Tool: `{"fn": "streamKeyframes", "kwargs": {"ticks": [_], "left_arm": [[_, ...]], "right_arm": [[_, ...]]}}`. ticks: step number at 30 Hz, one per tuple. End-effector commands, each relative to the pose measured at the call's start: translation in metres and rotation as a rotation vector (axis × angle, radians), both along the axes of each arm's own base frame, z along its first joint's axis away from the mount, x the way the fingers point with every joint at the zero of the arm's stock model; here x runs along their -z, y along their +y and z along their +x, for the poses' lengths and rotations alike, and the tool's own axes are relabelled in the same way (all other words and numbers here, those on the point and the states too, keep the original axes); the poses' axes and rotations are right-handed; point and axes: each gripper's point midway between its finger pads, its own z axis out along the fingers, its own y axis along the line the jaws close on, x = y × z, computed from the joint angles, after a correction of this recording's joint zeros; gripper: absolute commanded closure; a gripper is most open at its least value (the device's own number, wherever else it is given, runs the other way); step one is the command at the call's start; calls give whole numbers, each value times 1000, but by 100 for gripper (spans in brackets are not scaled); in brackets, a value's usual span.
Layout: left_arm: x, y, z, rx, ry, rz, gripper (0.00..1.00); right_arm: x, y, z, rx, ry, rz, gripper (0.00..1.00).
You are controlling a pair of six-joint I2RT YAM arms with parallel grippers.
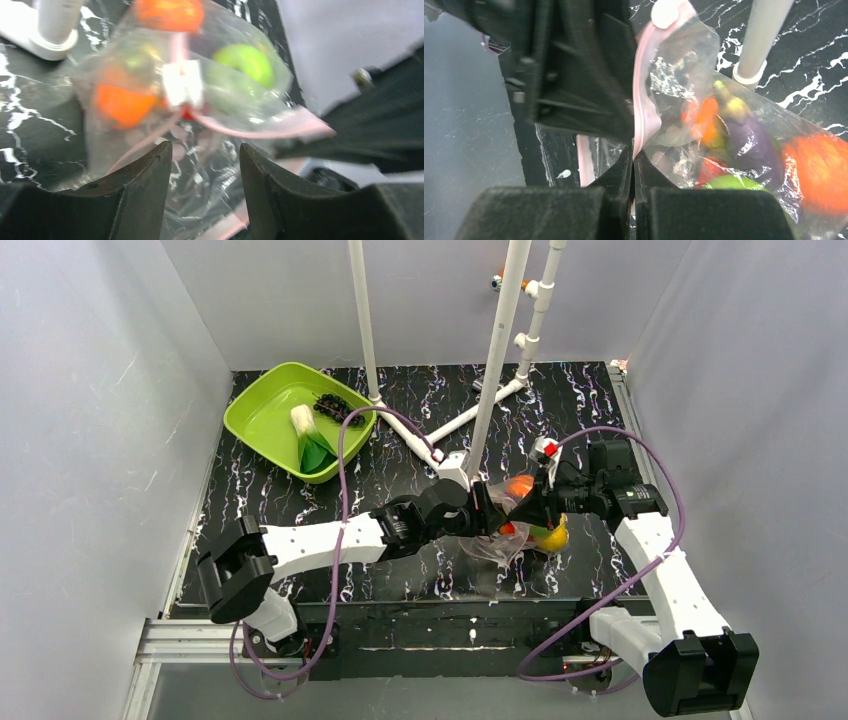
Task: Open the zip-top bag and remove the fake food
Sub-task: Pick up the fake vegetable from the zipper food storage bag.
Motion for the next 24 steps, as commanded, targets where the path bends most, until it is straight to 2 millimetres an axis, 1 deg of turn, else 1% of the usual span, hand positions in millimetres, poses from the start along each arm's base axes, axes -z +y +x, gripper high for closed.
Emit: {"fn": "streamKeyframes", "kwargs": {"ticks": [1,4,6,10,13,15,18,19,21,22,23,24], "left_arm": [[20,25,41,-262,-36,75,50],[33,32,50,-307,-29,62,51],[34,33,56,-320,-36,44,51],[27,28,62,-300,-99,7,56],[29,29,63,-286,-122,0,55],[27,21,59,-234,-132,-41,55],[16,1,49,-107,-174,-143,54],[18,-4,45,-72,-170,-151,53],[19,-11,42,-27,-158,-149,52],[21,-12,41,-27,-149,-141,52],[22,-11,42,-30,-143,-134,51],[23,-11,42,-30,-143,-132,51]], "right_arm": [[-16,10,-26,-115,-35,78,99],[-16,17,-35,-171,-26,85,99],[-16,21,-38,-199,-20,79,99],[-18,30,-43,-254,0,73,99],[-17,34,-49,-289,9,76,99],[-16,35,-51,-300,10,76,99],[-14,35,-49,-287,5,65,99],[-14,34,-48,-278,1,57,96],[-14,32,-46,-263,-7,44,82],[-16,31,-45,-254,-13,45,75],[-18,29,-45,-245,-18,50,65],[-24,27,-46,-243,-27,64,59]]}}
